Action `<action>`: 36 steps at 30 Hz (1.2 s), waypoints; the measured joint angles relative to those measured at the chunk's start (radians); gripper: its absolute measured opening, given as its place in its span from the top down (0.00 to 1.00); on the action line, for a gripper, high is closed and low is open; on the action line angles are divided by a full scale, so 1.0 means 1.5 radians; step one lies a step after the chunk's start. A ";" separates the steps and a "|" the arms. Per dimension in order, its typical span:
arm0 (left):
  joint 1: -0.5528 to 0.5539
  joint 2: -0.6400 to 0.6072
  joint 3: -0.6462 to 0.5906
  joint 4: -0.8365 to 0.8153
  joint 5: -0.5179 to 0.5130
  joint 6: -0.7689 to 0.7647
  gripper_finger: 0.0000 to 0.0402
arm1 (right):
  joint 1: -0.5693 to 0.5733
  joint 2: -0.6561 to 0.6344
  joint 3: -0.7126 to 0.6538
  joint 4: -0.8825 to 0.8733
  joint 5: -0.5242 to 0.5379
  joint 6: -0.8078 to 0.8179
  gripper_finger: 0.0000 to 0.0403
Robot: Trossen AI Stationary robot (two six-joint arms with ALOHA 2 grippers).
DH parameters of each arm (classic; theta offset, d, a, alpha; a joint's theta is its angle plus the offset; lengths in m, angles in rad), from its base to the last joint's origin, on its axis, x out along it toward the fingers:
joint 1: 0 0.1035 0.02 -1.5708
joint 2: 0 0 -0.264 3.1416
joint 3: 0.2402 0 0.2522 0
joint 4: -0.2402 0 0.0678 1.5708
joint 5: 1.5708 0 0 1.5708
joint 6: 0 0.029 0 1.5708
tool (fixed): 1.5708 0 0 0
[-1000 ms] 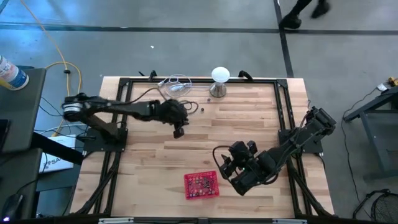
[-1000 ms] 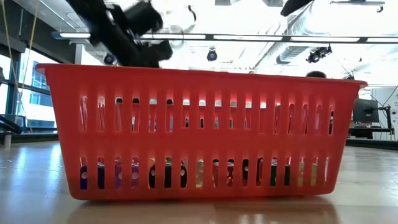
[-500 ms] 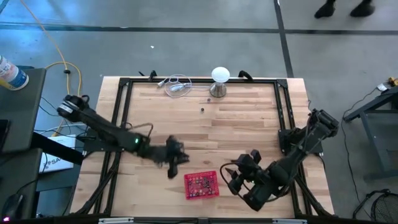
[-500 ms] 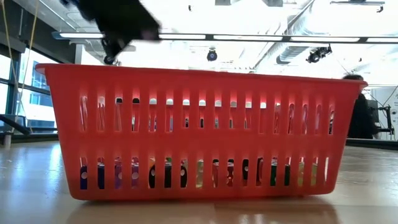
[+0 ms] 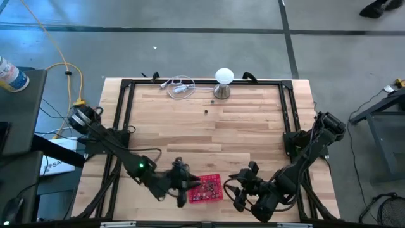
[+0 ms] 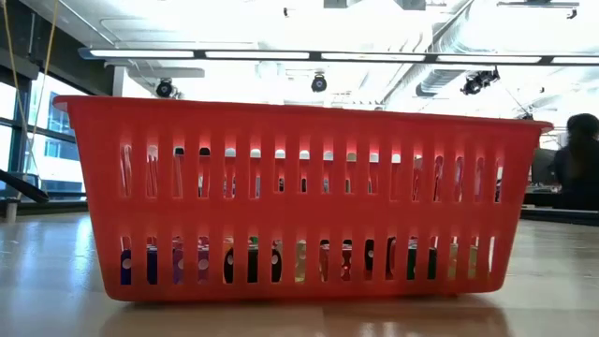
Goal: Pick & Place Dice
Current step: Put the purple dice into the red bin, then put the black dice into the red bin
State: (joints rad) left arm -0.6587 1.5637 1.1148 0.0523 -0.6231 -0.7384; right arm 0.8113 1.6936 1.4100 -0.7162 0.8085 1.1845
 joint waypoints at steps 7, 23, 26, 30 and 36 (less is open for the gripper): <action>0.035 0.110 0.181 -0.178 0.079 0.003 0.84 | 0.027 0.000 -0.005 0.025 -0.017 -0.004 0.56; 0.059 0.198 0.193 -0.215 0.212 -0.075 0.80 | 0.066 0.000 -0.005 0.026 -0.014 0.015 0.56; 0.057 0.206 0.194 -0.220 0.199 -0.057 0.79 | 0.066 0.000 -0.005 0.028 -0.006 0.012 0.56; 0.058 0.214 0.193 -0.234 0.178 -0.070 0.79 | 0.066 0.000 -0.005 0.027 -0.003 0.010 0.56; 0.058 0.222 0.193 -0.244 0.180 -0.112 0.70 | 0.071 0.000 -0.005 0.027 0.000 0.010 0.56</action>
State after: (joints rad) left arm -0.5713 1.8967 1.4040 -0.3144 -0.3538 -0.9063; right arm 0.9184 1.6932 1.4033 -0.6758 0.8092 1.1999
